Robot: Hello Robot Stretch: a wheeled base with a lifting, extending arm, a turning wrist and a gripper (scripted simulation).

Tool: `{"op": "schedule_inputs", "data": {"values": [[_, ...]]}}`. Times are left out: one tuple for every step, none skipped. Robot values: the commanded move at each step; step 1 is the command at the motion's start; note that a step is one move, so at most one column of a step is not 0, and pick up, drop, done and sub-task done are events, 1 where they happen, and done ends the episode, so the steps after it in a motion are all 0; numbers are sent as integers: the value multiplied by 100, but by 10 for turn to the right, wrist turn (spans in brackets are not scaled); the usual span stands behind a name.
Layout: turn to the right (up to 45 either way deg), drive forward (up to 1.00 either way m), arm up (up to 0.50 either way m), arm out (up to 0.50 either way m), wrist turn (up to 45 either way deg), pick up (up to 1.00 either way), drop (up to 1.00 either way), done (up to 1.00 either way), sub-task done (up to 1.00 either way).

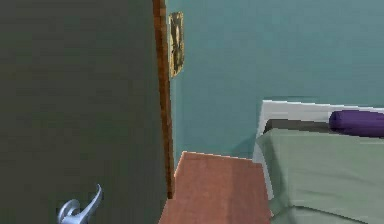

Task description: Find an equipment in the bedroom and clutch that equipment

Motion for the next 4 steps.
{"op": "schedule_inputs", "data": {"values": [[0, 0, 0, 0, 450, 0, 0, 0, 0], [0, 0, 0, 0, 450, 0, 0, 0, 0], [0, 0, 0, 0, 360, 0, 0, 0, 0], [0, 0, -30, 0, 0, 0, 0, 0, 0]]}}
